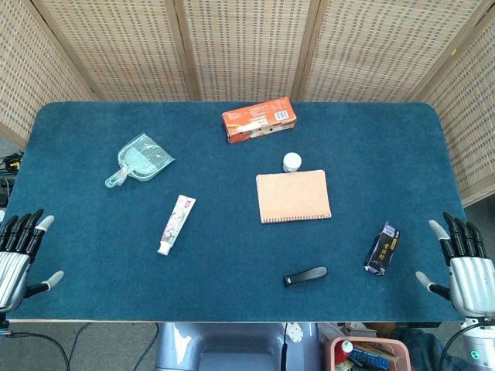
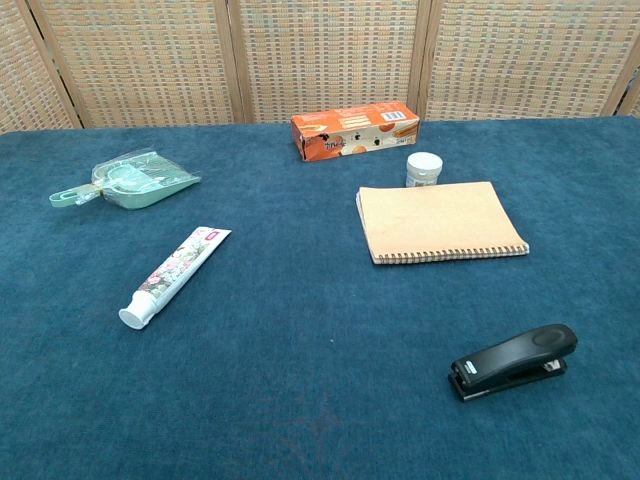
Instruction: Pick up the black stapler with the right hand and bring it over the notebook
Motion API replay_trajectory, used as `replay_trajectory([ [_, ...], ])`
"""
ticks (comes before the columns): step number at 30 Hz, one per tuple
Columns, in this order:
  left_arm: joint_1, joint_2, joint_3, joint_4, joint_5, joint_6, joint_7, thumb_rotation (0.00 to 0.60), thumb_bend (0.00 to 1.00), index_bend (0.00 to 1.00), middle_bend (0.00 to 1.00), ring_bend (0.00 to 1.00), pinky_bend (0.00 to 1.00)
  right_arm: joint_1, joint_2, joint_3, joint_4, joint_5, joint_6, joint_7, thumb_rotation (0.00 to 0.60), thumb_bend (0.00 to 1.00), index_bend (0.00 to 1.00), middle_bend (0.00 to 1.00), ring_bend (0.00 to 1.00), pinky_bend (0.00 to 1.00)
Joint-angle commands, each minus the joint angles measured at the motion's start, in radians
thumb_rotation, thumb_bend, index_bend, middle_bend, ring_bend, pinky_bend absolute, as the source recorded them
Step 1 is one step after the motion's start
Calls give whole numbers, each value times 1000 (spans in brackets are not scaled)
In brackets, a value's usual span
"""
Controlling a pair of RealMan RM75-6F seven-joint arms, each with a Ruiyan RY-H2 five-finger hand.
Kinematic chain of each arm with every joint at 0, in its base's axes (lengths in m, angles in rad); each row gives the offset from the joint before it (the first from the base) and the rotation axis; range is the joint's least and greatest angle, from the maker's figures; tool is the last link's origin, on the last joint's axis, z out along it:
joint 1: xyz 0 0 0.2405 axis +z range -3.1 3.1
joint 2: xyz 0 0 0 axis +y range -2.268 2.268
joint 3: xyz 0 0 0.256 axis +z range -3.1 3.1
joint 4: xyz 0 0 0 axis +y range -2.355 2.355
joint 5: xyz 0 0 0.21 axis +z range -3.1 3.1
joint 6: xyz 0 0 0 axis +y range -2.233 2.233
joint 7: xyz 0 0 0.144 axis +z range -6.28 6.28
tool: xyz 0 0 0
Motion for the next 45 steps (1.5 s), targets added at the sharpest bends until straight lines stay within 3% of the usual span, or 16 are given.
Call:
replay_trajectory([
  [1, 0, 0, 1, 0, 1, -2, 0, 600, 0, 0, 0, 0, 0, 0, 2, -1, -1, -1, 0, 1, 600, 0, 0, 0, 0, 0],
  [5, 0, 2, -2, 1, -6, -6, -5, 600, 0, 0, 0, 0, 0, 3, 8, -12, -6, -21, -8, 12, 600, 0, 0, 0, 0, 0],
  [10, 1, 1, -9, 2, -11, -3, -3, 600, 0, 0, 0, 0, 0, 46, 37, -63, -2, -123, -67, 87, 600, 0, 0, 0, 0, 0],
  [13, -4, -4, -20, 1, -34, -16, 7, 600, 0, 0, 0, 0, 0, 136, 63, -113, 24, -281, -146, 156, 600, 0, 0, 0, 0, 0],
  [17, -18, -15, -32, 3, -70, -52, 31, 600, 0, 0, 0, 0, 0, 240, 66, -134, 37, -418, -217, 158, 600, 0, 0, 0, 0, 0],
  [23, -31, -31, -44, 8, -105, -84, 63, 600, 0, 0, 0, 0, 0, 353, 37, -145, 10, -485, -358, 130, 600, 0, 0, 0, 0, 0],
  [30, -47, -48, -56, 19, -149, -124, 87, 600, 0, 0, 0, 0, 0, 468, -41, -127, -35, -462, -566, 49, 600, 0, 0, 0, 0, 0],
  [38, -52, -44, -62, 27, -172, -140, 65, 600, 0, 0, 0, 0, 0, 555, -153, -64, -3, -254, -827, -117, 600, 0, 48, 42, 0, 30],
  [41, -52, -40, -64, 27, -176, -142, 52, 600, 0, 0, 0, 0, 0, 557, -182, -57, 25, -205, -846, -157, 600, 16, 81, 100, 13, 99],
  [43, -52, -37, -63, 27, -177, -144, 47, 600, 0, 0, 0, 0, 0, 557, -196, -55, 41, -188, -843, -171, 600, 44, 132, 165, 70, 180],
  [45, -53, -35, -63, 26, -178, -146, 43, 600, 0, 0, 0, 0, 0, 556, -210, -55, 57, -184, -824, -176, 600, 109, 250, 286, 192, 334],
])
